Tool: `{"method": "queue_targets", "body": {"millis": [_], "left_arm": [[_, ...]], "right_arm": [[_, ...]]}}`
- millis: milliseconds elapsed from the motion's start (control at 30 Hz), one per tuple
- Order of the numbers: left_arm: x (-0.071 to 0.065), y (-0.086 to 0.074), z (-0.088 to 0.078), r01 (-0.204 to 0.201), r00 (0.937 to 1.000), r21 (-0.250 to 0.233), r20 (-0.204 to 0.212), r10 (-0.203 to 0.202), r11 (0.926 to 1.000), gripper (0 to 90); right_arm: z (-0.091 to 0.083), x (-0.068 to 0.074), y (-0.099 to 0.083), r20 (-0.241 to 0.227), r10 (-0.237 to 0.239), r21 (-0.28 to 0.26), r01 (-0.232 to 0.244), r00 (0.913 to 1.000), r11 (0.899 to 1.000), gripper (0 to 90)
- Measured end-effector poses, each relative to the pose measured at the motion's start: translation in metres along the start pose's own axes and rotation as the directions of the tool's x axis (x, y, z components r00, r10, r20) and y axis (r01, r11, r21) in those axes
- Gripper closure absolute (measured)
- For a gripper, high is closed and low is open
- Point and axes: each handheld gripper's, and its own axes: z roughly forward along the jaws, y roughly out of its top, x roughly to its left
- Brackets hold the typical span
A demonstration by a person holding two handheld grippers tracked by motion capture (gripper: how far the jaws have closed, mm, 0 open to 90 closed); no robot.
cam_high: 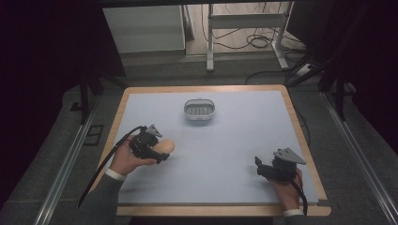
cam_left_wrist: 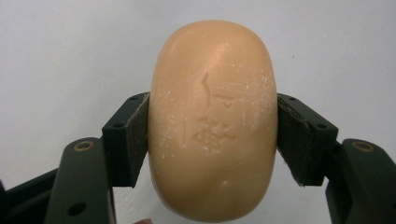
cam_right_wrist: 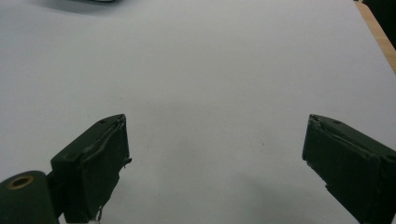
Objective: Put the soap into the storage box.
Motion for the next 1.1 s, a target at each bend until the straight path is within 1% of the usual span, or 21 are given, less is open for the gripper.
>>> {"method": "queue_targets", "body": {"millis": [233,400,567,833,933,1000,1100], "left_arm": [[-0.001,0.007,0.002,-0.011,0.9999,0.003,-0.005,0.011,0.9999,32.6],[-0.001,0.009,0.002,-0.013,0.9998,-0.011,-0.014,0.013,0.9999,32.6],[-0.002,0.012,0.003,-0.019,0.9998,-0.008,-0.009,0.019,0.9998,32.6],[0.001,0.018,0.005,-0.020,0.9998,0.000,-0.007,0.020,0.9998,32.6],[0.001,0.020,0.005,-0.027,0.9994,0.004,-0.021,0.027,0.9996,32.6],[0.001,0.021,0.006,-0.023,0.9996,-0.003,-0.014,0.023,0.9997,32.6],[0.003,0.023,0.008,-0.021,0.9997,0.003,-0.015,0.021,0.9998,32.6]], "right_arm": [[0.000,0.000,0.000,0.000,0.000,-0.001,0.000,1.0000,1.000,7.4],[0.000,0.000,0.000,0.001,0.001,-0.001,-0.001,1.0000,1.000,7.4],[0.000,0.000,0.000,0.003,-0.002,0.001,0.002,1.0000,1.000,7.4],[0.000,0.000,0.000,0.010,0.000,0.004,0.000,1.0000,1.000,7.7],[0.000,0.000,0.000,0.009,0.000,0.004,0.000,1.0000,1.000,7.7],[0.000,0.000,0.000,0.010,0.000,0.004,0.000,1.0000,1.000,7.7],[0.001,0.000,0.000,0.011,-0.003,0.005,0.003,0.9999,1.000,7.7]]}}
